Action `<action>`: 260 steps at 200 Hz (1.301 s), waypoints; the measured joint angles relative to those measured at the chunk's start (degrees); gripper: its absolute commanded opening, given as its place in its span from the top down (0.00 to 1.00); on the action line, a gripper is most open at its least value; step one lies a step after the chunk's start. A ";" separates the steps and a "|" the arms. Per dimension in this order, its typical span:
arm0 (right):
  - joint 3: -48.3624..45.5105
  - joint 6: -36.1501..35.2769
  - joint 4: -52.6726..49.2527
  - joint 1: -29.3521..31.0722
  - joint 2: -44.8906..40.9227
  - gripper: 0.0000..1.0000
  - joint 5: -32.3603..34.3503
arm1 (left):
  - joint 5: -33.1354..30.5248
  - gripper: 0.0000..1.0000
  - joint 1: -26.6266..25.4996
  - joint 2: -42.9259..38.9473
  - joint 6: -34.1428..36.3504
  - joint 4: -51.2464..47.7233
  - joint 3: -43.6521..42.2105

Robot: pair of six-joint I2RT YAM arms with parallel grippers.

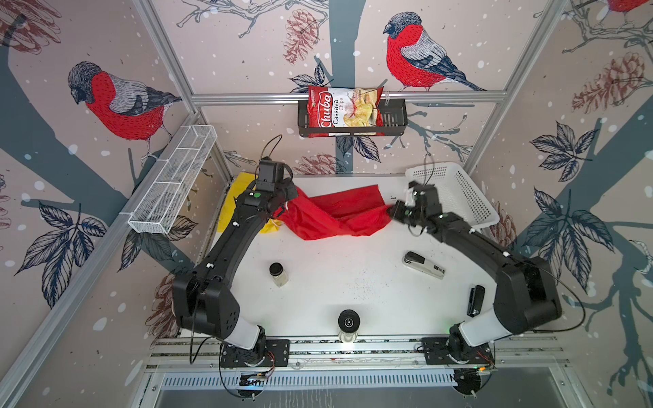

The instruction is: Fold and stack the shorts

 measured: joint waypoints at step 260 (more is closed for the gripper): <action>-48.04 10.10 -18.47 -3.37 -66.79 1.00 0.46 | 18.36 1.00 3.82 -44.41 -10.88 5.79 -57.18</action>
